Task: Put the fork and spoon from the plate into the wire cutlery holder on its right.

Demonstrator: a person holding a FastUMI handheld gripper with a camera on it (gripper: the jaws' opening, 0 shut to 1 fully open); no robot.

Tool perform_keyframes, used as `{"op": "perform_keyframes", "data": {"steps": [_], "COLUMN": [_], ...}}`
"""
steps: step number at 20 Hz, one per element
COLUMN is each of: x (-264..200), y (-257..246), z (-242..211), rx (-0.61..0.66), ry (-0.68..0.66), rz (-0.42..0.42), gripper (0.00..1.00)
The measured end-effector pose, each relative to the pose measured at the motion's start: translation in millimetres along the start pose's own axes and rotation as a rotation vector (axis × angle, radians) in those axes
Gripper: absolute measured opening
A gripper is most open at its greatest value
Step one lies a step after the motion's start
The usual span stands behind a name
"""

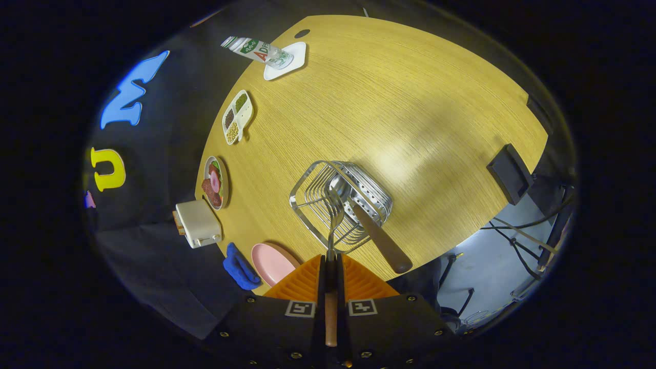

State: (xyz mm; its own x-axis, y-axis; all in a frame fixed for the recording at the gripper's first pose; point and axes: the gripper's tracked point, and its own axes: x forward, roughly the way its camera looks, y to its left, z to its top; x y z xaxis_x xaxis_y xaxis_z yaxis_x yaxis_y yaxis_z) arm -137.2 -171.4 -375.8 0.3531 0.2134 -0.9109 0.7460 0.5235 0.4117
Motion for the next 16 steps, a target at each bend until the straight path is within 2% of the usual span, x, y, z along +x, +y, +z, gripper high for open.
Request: {"op": "perform_keyframes", "data": {"steps": [9, 13, 14, 16], "x": [5, 0, -2, -8], "y": [-1, -3, -2, 4], "z": [2, 3, 5, 9], "rx": [0.012, 0.0, -0.009, -0.019], "ry": [0.018, -0.001, -0.014, -0.047], "rz": [-0.031, -0.044, -0.044, -0.036], "gripper": [0.09, 0.15, 0.21, 0.21]}}
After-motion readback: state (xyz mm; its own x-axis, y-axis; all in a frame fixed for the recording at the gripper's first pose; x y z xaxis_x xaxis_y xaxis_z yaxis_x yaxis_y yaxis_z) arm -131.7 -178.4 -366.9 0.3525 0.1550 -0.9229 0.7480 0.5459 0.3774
